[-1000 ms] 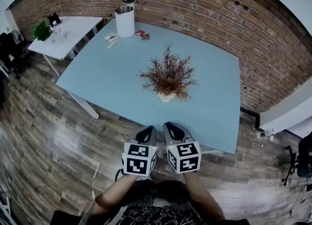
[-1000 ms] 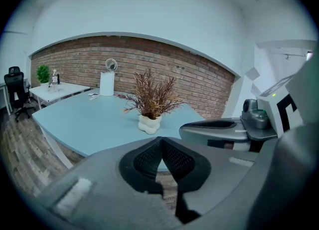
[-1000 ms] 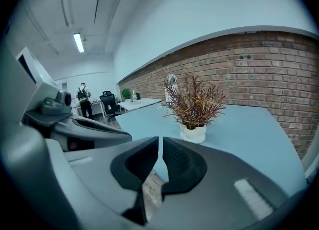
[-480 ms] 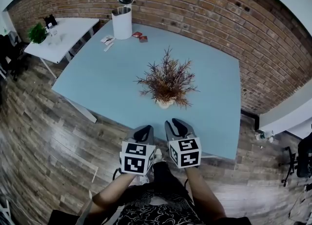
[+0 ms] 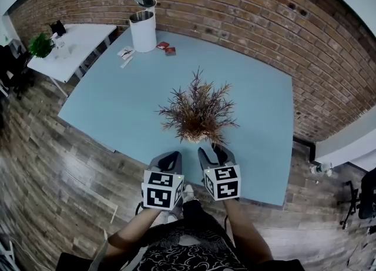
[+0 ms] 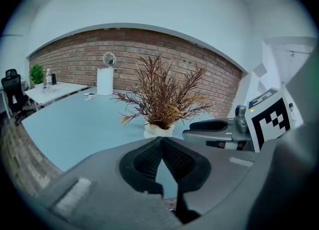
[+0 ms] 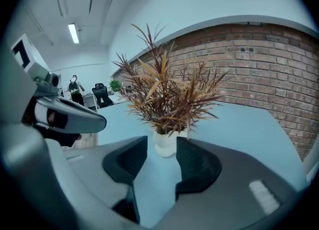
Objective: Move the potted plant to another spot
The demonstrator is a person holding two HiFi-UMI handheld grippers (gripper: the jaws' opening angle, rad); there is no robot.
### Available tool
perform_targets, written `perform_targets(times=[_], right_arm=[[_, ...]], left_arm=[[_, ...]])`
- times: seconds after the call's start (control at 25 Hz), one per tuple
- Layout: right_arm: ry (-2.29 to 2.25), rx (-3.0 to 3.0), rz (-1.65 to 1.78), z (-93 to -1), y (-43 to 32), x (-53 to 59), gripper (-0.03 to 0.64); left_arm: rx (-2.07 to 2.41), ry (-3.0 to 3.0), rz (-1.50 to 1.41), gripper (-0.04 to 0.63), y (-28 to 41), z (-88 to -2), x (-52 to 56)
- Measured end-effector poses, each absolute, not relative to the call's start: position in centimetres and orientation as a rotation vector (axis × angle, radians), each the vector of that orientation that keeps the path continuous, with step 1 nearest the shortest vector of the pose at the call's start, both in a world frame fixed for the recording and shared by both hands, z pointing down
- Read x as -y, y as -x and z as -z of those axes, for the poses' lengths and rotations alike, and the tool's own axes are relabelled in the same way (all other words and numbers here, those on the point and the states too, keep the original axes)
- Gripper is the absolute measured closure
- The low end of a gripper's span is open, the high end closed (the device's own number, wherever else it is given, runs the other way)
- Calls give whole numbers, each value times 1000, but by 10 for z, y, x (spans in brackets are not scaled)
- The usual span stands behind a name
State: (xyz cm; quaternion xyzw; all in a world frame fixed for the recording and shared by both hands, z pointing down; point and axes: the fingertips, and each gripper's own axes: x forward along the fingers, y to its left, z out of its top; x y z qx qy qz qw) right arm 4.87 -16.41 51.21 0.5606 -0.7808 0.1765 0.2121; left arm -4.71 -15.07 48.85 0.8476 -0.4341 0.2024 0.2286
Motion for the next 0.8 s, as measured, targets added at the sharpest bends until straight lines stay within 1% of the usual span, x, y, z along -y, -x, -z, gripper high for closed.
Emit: perform_targets(times=[0.12, 0.28, 0.6, 0.72, 0.8], right_arm=[[-1533, 2173, -516, -522, -52, 174, 423], [-1514, 2176, -535, -533, -54, 185, 326], [-1435, 2162, -507, -551, -50, 214, 213], [-1393, 2163, -498, -558, -47, 223, 181], [-1370, 2161, -490, -562, -46, 227, 173]], left_arm=[[1202, -2317, -570, 598, 44, -493, 160], [1215, -2292, -590, 598, 44, -501, 169], [1249, -2256, -596, 598, 48, -506, 185], [1256, -2249, -598, 597, 49, -507, 190], [1258, -2248, -598, 597, 48, -507, 194]])
